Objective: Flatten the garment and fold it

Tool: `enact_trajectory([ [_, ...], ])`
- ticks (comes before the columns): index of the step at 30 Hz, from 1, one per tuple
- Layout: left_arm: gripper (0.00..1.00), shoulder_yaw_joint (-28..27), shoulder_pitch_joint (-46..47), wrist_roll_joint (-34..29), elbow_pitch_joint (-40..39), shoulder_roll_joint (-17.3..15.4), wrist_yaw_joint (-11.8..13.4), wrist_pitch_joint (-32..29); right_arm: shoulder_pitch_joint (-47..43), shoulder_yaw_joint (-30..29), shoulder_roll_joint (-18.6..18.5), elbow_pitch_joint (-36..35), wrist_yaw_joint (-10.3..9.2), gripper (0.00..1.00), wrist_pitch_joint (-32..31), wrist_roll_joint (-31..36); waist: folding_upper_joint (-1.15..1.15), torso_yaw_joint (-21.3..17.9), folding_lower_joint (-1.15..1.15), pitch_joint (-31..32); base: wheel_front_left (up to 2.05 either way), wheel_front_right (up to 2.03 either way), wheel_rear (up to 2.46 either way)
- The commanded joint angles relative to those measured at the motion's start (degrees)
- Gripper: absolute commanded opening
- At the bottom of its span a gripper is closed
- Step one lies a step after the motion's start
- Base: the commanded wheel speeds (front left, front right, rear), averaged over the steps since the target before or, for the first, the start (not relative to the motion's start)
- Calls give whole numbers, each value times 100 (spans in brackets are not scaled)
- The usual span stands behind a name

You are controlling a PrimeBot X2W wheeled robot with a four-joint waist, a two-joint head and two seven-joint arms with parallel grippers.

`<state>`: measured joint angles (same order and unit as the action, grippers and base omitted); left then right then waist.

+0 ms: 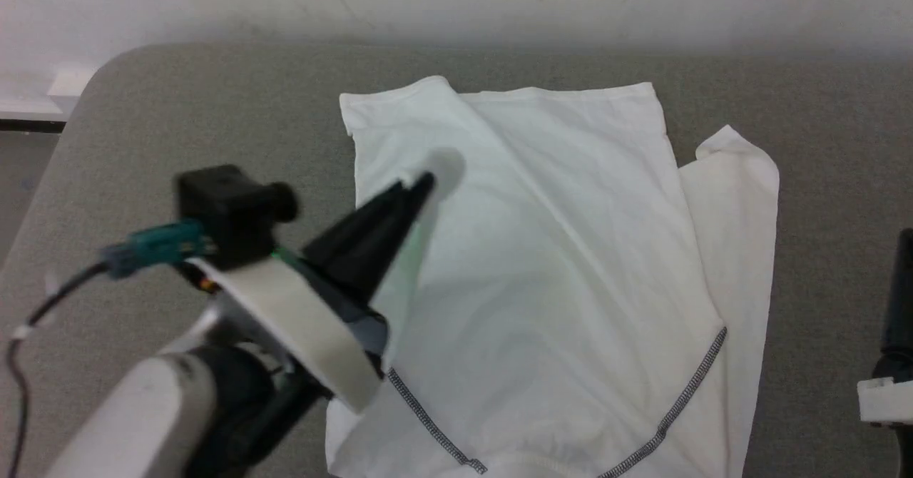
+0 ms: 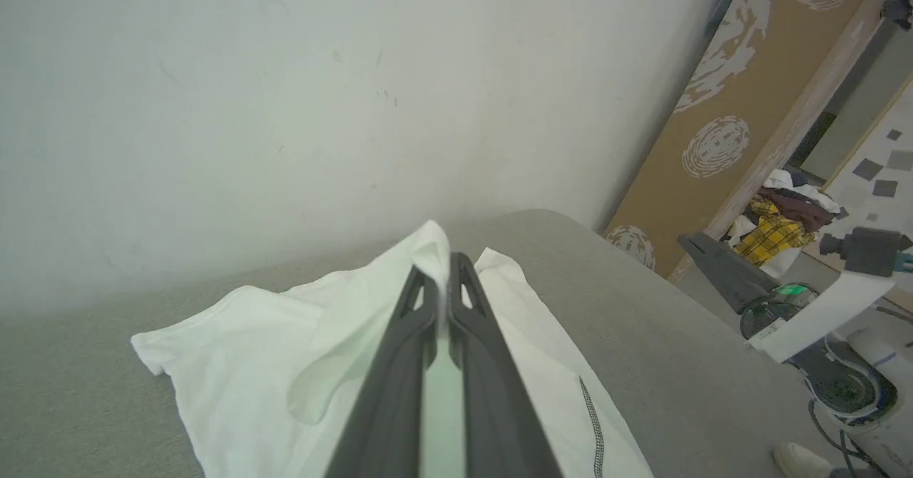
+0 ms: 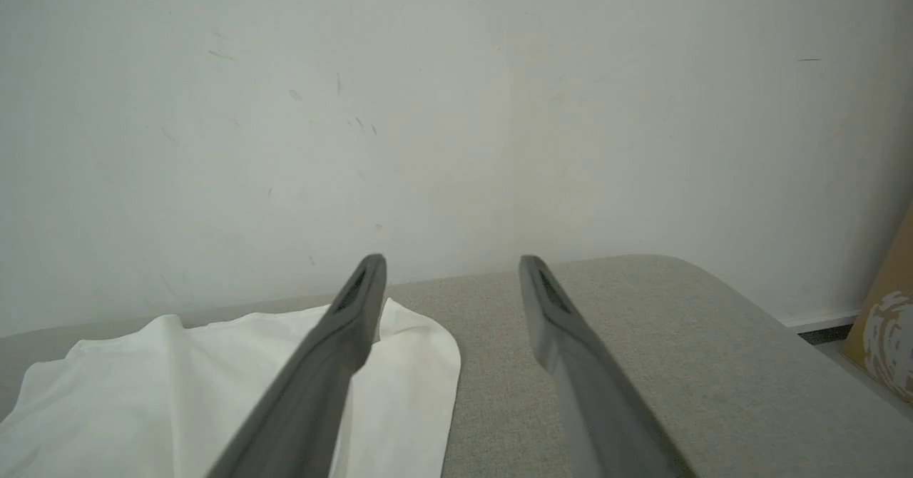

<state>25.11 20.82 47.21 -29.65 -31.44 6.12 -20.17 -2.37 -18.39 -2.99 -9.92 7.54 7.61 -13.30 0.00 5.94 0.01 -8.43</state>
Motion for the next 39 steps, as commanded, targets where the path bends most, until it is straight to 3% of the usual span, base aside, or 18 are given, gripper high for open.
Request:
enact_trajectory([
  [1,0,150,106,-97,81,103,-52,-44,62,-40,12,-42,-5,100,16,-40,0,3,-1,-15,0,0,0],
  [5,0,1156,561,-566,717,793,-263,-168,71,-300,12,-114,-5,100,10,-55,0,11,-1,-91,0,0,0],
  [10,0,1992,773,-748,1795,1854,-441,83,24,-485,12,-146,-5,100,5,-149,0,-31,-1,-199,0,0,0],
  [14,0,2555,866,-1025,2759,2352,-640,294,4,-408,12,-115,-5,100,20,-220,0,-133,-1,-299,0,0,0],
  [22,0,3317,901,-1201,4222,2785,-880,610,78,-290,12,-15,-5,100,94,-259,0,-359,-1,-487,0,0,0],
  [28,0,3652,986,-1186,5283,2850,-856,893,194,-61,12,104,-5,100,107,-256,0,-539,-1,-572,0,0,0],
  [34,0,3886,1143,-829,5758,2854,-725,1273,235,-3,12,211,-5,100,118,-199,0,-564,-1,-499,0,0,0],
  [35,15,3934,1163,-740,5788,2854,-712,1295,227,-6,12,235,-5,100,118,-196,0,-547,-1,-464,0,0,0],
  [36,38,3984,1183,-650,5799,2854,-708,1315,216,-6,12,259,-5,100,117,-198,0,-530,-1,-429,0,0,0],
  [37,64,4021,1194,-541,5788,2855,-701,1337,204,-3,12,281,-5,100,114,-202,0,-509,-1,-395,0,0,0],
  [38,100,4061,1200,-418,5764,2855,-703,1336,194,0,12,299,-5,100,109,-208,0,-486,-1,-364,0,0,0],
  [39,100,4108,1211,-293,5721,2855,-720,1321,181,-10,12,309,-5,100,108,-212,0,-451,-1,-333,0,0,0],
])
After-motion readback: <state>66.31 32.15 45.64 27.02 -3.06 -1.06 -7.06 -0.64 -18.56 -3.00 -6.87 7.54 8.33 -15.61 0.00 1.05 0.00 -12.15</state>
